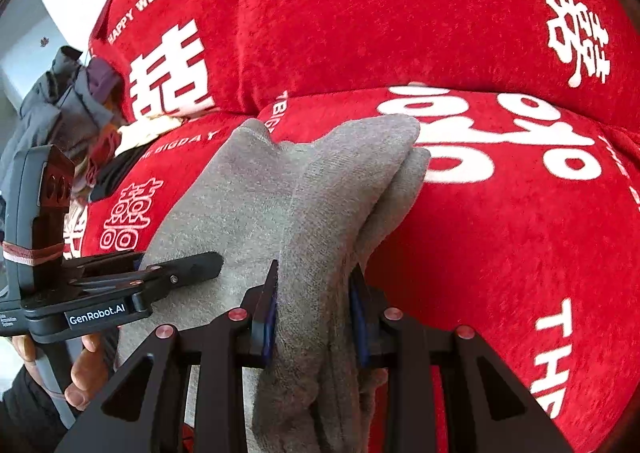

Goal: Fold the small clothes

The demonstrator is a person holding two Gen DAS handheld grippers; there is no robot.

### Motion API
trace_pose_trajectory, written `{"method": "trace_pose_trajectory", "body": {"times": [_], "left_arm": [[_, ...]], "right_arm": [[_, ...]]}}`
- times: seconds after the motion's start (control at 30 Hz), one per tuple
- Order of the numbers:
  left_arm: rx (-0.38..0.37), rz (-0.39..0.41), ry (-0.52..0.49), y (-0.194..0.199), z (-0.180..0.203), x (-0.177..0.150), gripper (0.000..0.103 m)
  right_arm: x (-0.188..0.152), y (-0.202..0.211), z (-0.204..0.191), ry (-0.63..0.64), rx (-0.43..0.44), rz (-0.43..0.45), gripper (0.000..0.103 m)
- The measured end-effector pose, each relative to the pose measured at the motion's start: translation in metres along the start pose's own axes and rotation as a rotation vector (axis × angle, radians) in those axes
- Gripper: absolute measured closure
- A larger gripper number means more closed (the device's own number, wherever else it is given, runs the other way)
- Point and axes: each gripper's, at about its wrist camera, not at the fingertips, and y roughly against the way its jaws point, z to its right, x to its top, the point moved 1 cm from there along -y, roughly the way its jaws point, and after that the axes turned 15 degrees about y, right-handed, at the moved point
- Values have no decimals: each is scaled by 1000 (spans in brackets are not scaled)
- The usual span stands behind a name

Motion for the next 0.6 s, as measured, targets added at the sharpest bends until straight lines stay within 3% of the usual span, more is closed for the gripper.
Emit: {"method": "trace_pose_trajectory", "body": {"times": [0.23, 0.3, 0.4, 0.43, 0.6], "left_arm": [[0, -8, 26, 0, -27, -15, 65], [15, -10, 31, -5, -33, -17, 54], [66, 35, 47, -5, -46, -19, 26], [81, 53, 52, -1, -50, -19, 22], [136, 157, 79, 29, -67, -15, 22]], "right_arm": [[-16, -7, -18, 8, 10, 0, 71], [-20, -9, -18, 16, -4, -4, 68], [-28, -16, -6, 3, -50, -54, 50], [-31, -14, -2, 0, -80, -61, 45], [-34, 12, -3, 36, -153, -11, 42]]}}
